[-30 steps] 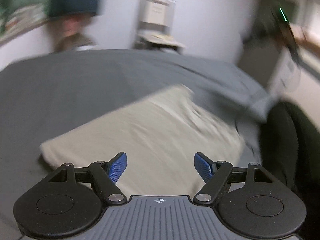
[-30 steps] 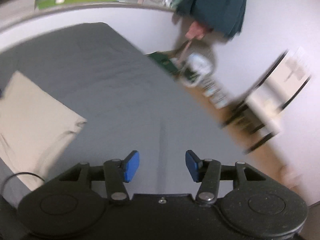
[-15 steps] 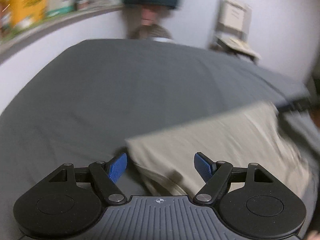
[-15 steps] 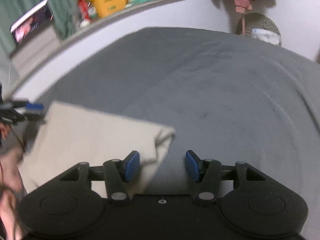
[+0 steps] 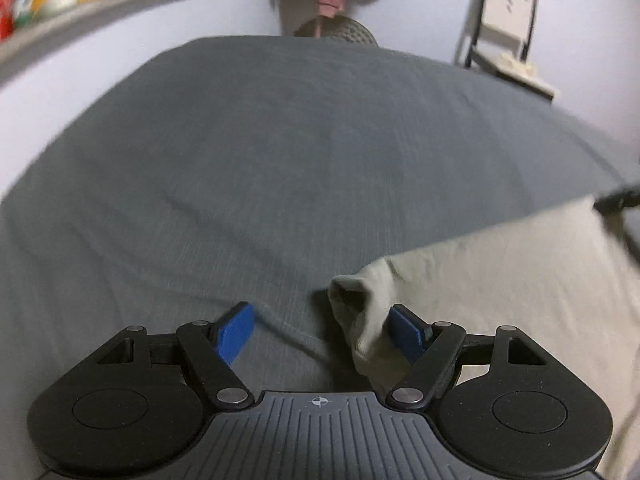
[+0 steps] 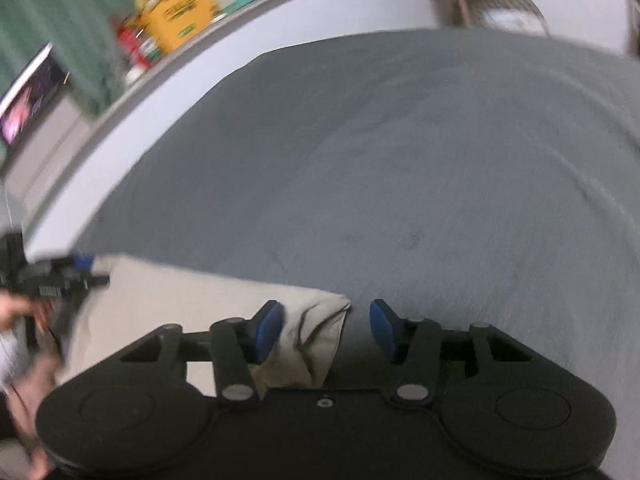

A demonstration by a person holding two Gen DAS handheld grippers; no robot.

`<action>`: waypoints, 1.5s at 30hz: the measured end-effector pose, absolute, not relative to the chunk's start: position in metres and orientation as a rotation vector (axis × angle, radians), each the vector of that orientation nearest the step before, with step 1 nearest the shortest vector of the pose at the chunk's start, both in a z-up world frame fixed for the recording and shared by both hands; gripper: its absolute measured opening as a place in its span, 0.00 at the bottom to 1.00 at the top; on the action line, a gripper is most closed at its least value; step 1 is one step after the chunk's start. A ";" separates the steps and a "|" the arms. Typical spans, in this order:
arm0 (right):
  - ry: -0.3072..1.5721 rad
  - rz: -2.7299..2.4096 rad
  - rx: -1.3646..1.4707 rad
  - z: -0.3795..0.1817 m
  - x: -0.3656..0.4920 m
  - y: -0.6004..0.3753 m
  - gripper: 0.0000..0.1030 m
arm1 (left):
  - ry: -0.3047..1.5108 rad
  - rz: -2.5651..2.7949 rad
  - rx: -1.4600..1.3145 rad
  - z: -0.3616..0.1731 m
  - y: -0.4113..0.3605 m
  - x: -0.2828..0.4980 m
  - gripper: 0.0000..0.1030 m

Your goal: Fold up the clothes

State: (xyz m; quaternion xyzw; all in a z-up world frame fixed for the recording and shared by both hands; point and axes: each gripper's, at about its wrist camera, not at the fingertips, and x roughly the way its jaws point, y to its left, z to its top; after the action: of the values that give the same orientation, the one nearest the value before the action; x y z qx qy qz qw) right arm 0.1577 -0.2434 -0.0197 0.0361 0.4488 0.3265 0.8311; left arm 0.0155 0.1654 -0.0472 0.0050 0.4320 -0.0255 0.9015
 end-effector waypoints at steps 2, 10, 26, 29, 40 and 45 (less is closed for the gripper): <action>0.905 0.730 -0.063 -0.019 0.146 -0.232 0.38 | 0.887 -0.028 0.048 -0.050 0.157 0.019 0.79; 0.832 0.735 -0.135 -0.021 0.128 -0.226 0.20 | 0.760 -0.114 -0.158 -0.035 0.166 0.020 0.87; 0.937 0.705 0.196 -0.036 0.154 -0.258 0.14 | 0.900 -0.059 -0.382 -0.064 0.174 0.049 0.63; 0.929 0.702 0.181 -0.036 0.155 -0.253 0.15 | 0.895 -0.008 -0.325 -0.067 0.167 0.048 0.33; 0.834 0.724 0.151 -0.010 0.147 -0.260 0.07 | 0.718 -0.019 -0.304 -0.040 0.169 0.055 0.07; 0.757 0.693 0.141 0.015 0.166 -0.252 0.07 | 0.625 0.021 -0.263 -0.006 0.186 0.071 0.07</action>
State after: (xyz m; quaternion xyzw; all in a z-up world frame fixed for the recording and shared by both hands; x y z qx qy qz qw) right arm 0.1662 -0.2521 0.0153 0.0675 0.3618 0.3311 0.8688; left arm 0.0712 0.1857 -0.0059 -0.1289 0.3067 0.0103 0.9430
